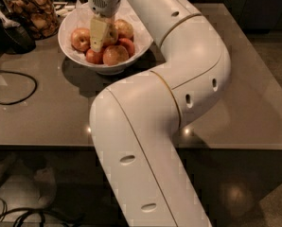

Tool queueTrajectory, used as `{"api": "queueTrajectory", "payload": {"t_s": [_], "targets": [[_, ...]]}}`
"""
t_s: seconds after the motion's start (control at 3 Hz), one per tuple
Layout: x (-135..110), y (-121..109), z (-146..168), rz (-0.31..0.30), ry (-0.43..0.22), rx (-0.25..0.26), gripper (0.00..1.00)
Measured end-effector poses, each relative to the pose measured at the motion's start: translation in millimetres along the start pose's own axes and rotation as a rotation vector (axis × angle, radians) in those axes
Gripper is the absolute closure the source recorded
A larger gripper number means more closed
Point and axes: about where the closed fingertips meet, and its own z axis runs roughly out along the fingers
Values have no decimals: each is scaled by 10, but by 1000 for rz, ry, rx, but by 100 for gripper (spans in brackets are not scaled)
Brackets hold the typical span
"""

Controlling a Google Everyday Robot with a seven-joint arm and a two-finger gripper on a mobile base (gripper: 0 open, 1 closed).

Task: Pick apple from white bowl

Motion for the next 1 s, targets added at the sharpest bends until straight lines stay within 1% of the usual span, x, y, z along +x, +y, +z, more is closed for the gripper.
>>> {"api": "queueTrajectory", "payload": {"t_s": [0.33, 0.67, 1.0], "targets": [[34, -25, 39, -6, 15, 5, 24], [29, -23, 17, -6, 15, 5, 41], [29, -24, 14, -6, 15, 5, 65]]}}
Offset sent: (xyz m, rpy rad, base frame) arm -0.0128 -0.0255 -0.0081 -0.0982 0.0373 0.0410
